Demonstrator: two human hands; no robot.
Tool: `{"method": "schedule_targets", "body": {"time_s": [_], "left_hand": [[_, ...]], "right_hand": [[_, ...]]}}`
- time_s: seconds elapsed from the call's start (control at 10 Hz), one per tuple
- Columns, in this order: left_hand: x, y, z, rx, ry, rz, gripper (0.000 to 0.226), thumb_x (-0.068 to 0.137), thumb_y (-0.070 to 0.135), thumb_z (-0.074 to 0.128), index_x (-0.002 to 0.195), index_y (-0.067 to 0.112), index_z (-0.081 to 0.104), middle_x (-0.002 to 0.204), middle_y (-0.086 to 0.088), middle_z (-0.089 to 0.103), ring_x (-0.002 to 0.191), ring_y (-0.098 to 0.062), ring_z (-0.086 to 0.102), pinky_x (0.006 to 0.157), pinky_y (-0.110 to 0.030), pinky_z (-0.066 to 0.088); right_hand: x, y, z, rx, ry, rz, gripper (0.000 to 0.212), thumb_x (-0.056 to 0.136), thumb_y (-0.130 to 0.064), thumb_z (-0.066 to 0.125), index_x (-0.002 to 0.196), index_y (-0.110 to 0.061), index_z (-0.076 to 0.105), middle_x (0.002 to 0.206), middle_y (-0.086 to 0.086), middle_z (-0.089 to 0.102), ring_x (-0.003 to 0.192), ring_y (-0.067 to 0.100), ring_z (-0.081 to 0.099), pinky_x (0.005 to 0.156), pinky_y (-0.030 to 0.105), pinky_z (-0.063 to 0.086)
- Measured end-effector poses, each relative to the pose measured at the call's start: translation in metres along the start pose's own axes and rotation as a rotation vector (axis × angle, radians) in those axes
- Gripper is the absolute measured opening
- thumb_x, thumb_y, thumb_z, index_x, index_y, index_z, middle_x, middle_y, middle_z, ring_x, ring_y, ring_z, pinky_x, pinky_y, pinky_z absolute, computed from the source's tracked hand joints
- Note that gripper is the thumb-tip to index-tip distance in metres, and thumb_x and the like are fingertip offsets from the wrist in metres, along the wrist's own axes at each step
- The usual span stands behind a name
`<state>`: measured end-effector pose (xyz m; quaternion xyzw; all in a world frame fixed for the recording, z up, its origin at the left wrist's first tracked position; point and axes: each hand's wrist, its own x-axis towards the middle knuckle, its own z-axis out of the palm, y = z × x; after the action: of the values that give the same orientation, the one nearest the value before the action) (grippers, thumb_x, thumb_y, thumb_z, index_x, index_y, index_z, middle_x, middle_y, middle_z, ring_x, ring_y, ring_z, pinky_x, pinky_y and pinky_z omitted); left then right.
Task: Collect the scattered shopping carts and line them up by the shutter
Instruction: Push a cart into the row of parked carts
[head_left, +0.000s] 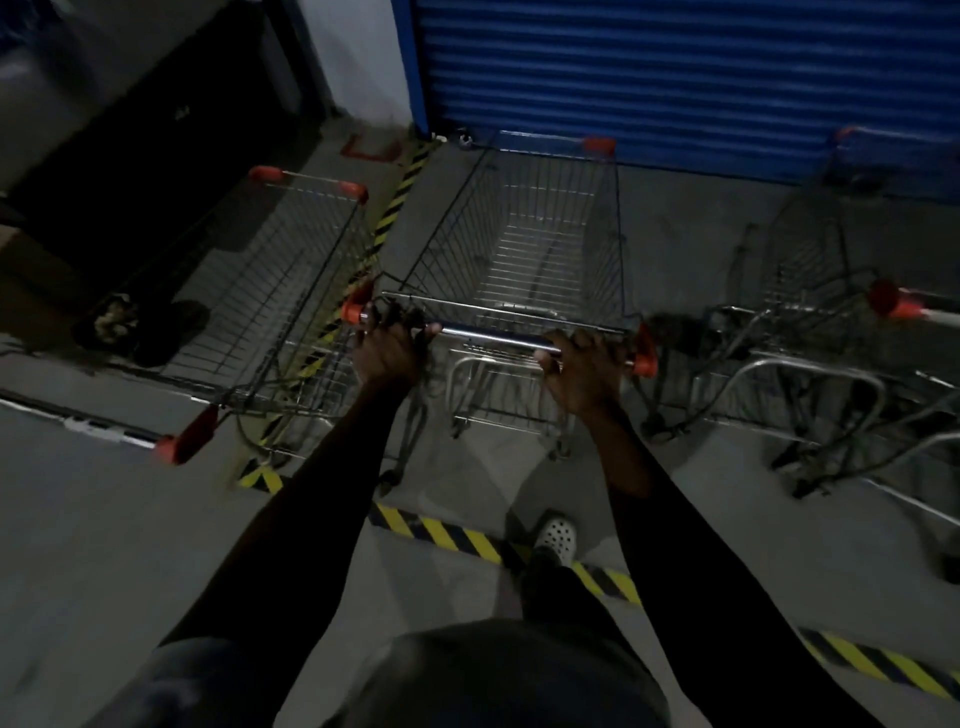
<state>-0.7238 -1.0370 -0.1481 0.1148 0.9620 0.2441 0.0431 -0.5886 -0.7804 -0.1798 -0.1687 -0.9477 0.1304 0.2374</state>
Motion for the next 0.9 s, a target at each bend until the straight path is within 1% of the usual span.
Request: {"method": "schedule_targets", "body": {"time_s": [0.1, 0.2, 0.3, 0.4, 0.5, 0.6, 0.7, 0.8, 0.9], "left_hand": [[-0.035, -0.004, -0.019, 0.179, 0.099, 0.079, 0.065, 0.092, 0.079, 0.033, 0.127, 0.034, 0.065, 0.15, -0.003, 0.051, 0.144, -0.035, 0.041, 0.099, -0.053, 0.05], [-0.071, -0.022, -0.022, 0.209, 0.14, 0.133, 0.048, 0.098, 0.067, 0.044, 0.126, 0.035, 0.065, 0.152, -0.001, 0.049, 0.149, -0.034, 0.034, 0.093, -0.056, 0.052], [-0.089, -0.041, -0.026, 0.209, 0.119, 0.112, 0.045, 0.099, 0.065, 0.043, 0.129, 0.038, 0.062, 0.154, 0.001, 0.045, 0.151, -0.032, 0.03, 0.094, -0.058, 0.051], [-0.109, -0.059, -0.03, 0.191, 0.139, 0.148, 0.045, 0.1, 0.065, 0.041, 0.129, 0.037, 0.061, 0.153, 0.002, 0.044, 0.15, -0.034, 0.03, 0.097, -0.059, 0.051], [-0.133, -0.071, -0.035, 0.131, 0.182, 0.172, 0.044, 0.101, 0.056, 0.049, 0.132, 0.029, 0.064, 0.154, -0.005, 0.048, 0.15, -0.039, 0.029, 0.104, -0.058, 0.048], [-0.154, -0.081, -0.041, 0.104, 0.205, 0.133, 0.045, 0.099, 0.06, 0.048, 0.133, 0.034, 0.063, 0.155, -0.001, 0.048, 0.152, -0.037, 0.027, 0.101, -0.055, 0.049], [-0.168, -0.098, -0.041, 0.044, 0.255, 0.223, 0.039, 0.1, 0.055, 0.052, 0.132, 0.034, 0.06, 0.152, -0.008, 0.052, 0.148, -0.042, 0.034, 0.102, -0.055, 0.05], [-0.175, -0.107, -0.037, 0.024, 0.303, 0.272, 0.038, 0.1, 0.052, 0.053, 0.127, 0.027, 0.064, 0.145, -0.016, 0.057, 0.141, -0.049, 0.042, 0.103, -0.057, 0.049], [-0.183, -0.107, -0.04, 0.015, 0.267, 0.22, 0.044, 0.1, 0.058, 0.051, 0.127, 0.027, 0.066, 0.147, -0.01, 0.056, 0.143, -0.046, 0.041, 0.097, -0.056, 0.053]], "right_hand": [[-0.032, -0.011, -0.007, 0.011, -0.041, 0.004, 0.049, 0.092, -0.056, 0.04, 0.114, -0.026, 0.073, 0.105, 0.01, 0.069, 0.106, 0.041, 0.062, 0.097, 0.057, 0.041], [-0.063, -0.023, -0.01, -0.013, -0.022, -0.004, 0.046, 0.095, -0.055, 0.042, 0.117, -0.027, 0.07, 0.105, 0.01, 0.068, 0.105, 0.042, 0.062, 0.094, 0.06, 0.046], [-0.092, -0.038, -0.017, 0.016, -0.015, -0.024, 0.045, 0.097, -0.053, 0.042, 0.118, -0.024, 0.069, 0.106, 0.013, 0.067, 0.105, 0.044, 0.061, 0.092, 0.061, 0.047], [-0.116, -0.057, -0.023, -0.037, 0.026, -0.036, 0.045, 0.097, -0.053, 0.043, 0.115, -0.023, 0.071, 0.104, 0.01, 0.069, 0.104, 0.04, 0.063, 0.096, 0.057, 0.04], [-0.138, -0.075, -0.029, -0.031, 0.01, -0.027, 0.047, 0.098, -0.054, 0.042, 0.112, -0.021, 0.072, 0.102, 0.009, 0.069, 0.102, 0.039, 0.063, 0.09, 0.054, 0.042], [-0.158, -0.087, -0.034, -0.067, 0.03, -0.024, 0.047, 0.101, -0.055, 0.039, 0.112, -0.022, 0.072, 0.099, 0.008, 0.068, 0.101, 0.035, 0.062, 0.089, 0.048, 0.038], [-0.174, -0.099, -0.042, -0.085, 0.036, -0.035, 0.046, 0.101, -0.053, 0.04, 0.115, -0.023, 0.072, 0.101, 0.005, 0.069, 0.101, 0.032, 0.061, 0.089, 0.043, 0.029], [-0.183, -0.101, -0.047, -0.094, 0.041, -0.051, 0.04, 0.1, -0.052, 0.044, 0.113, -0.025, 0.071, 0.1, 0.004, 0.069, 0.1, 0.031, 0.061, 0.088, 0.042, 0.028], [-0.189, -0.101, -0.047, -0.073, 0.029, -0.051, 0.039, 0.1, -0.052, 0.046, 0.113, -0.025, 0.071, 0.1, 0.005, 0.07, 0.1, 0.032, 0.061, 0.088, 0.045, 0.033]]}}
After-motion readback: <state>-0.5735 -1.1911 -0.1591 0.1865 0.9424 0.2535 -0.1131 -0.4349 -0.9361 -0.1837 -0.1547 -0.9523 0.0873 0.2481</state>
